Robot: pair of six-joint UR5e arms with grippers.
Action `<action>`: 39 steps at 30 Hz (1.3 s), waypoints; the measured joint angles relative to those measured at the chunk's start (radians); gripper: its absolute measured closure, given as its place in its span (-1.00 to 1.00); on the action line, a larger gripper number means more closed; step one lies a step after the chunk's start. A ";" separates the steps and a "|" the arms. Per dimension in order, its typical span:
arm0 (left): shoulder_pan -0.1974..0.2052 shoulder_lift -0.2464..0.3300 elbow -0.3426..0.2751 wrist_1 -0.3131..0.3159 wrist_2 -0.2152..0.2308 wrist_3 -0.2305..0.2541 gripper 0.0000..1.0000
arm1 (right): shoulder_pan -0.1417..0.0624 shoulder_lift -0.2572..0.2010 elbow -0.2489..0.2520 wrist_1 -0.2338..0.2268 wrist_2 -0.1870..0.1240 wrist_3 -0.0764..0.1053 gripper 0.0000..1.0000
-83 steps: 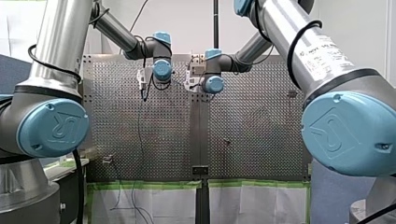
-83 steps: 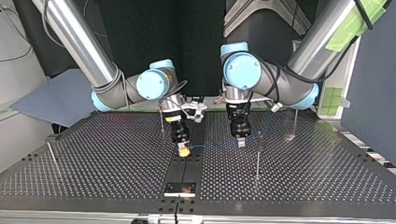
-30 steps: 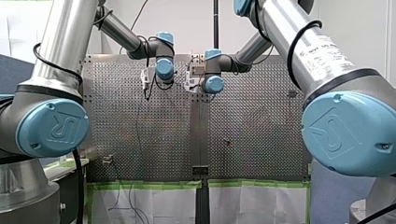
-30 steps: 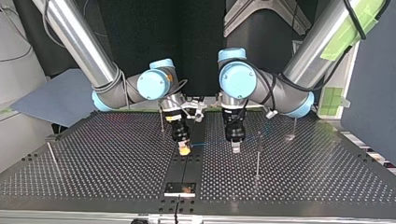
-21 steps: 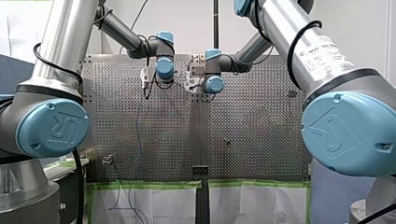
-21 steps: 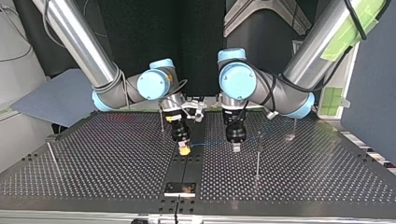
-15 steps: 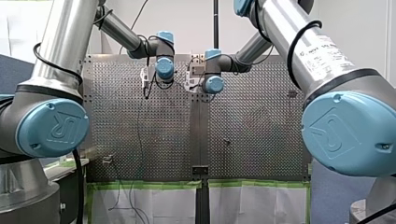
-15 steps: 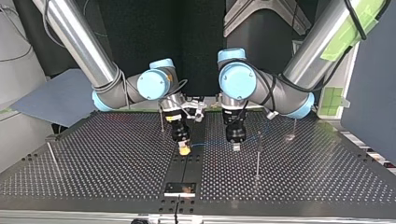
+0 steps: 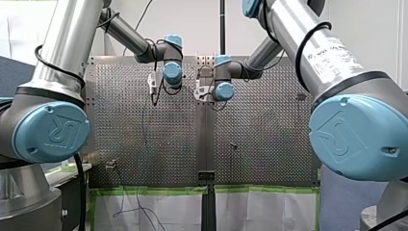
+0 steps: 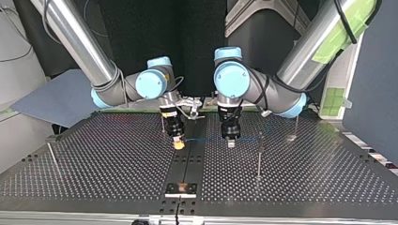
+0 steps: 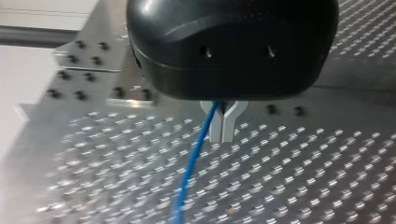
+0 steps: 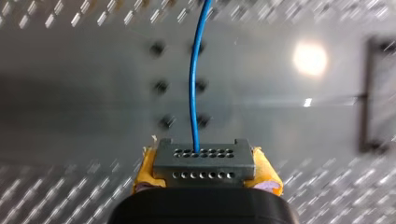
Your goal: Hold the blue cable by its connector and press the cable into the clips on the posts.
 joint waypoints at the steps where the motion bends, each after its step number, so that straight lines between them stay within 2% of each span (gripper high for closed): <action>1: -0.003 -0.007 0.000 0.000 0.000 -0.001 1.00 | -0.004 0.000 0.009 0.000 0.007 0.001 1.00; 9: -0.025 -0.050 0.000 0.007 0.001 -0.012 1.00 | -0.043 0.001 0.090 -0.004 0.055 -0.003 1.00; 15: -0.049 -0.099 0.000 0.010 -0.001 -0.004 1.00 | -0.066 0.001 0.146 -0.020 0.069 -0.012 1.00; 23: -0.106 -0.166 0.000 0.064 -0.024 -0.015 1.00 | -0.074 0.001 0.198 -0.026 0.068 -0.027 1.00; 28: -0.118 -0.178 0.000 0.085 -0.031 -0.019 1.00 | -0.074 0.001 0.220 -0.025 0.069 -0.039 1.00; 32: -0.125 -0.209 0.000 0.092 -0.031 -0.019 1.00 | -0.077 0.000 0.238 -0.024 0.071 -0.045 1.00; 39: -0.140 -0.262 0.000 0.120 -0.030 -0.025 1.00 | -0.101 0.000 0.290 -0.029 0.079 -0.048 1.00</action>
